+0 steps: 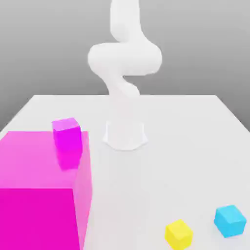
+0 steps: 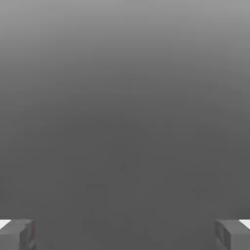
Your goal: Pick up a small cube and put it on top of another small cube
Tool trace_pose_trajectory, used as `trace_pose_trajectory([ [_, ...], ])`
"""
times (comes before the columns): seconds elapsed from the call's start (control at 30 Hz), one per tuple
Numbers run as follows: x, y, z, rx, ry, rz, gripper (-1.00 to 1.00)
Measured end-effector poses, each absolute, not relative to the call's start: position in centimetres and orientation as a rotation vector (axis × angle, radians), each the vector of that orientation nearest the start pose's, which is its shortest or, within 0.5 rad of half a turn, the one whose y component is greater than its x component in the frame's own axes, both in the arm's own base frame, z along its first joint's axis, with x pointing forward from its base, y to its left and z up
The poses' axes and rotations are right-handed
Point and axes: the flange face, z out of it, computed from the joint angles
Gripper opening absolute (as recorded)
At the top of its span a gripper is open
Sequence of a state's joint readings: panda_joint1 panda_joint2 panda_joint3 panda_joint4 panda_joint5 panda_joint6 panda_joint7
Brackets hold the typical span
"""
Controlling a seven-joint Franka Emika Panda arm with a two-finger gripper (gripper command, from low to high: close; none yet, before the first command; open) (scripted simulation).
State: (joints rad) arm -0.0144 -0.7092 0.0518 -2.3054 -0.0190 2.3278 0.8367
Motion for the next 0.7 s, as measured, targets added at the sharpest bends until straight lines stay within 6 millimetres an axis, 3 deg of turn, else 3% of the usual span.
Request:
trace_pose_trajectory([
  [0.17, 43.6, 6.3, 60.1, -2.649, 1.062, -0.849, 0.00],
  [0.37, 47.8, 11.4, 49.9, -2.795, 1.043, -0.680, 0.00],
  [0.53, 49.0, 15.6, 41.0, -2.895, 1.003, -0.519, 0.00],
  [0.7, 48.0, 20.4, 32.3, -2.974, 0.930, -0.337, 0.00],
])
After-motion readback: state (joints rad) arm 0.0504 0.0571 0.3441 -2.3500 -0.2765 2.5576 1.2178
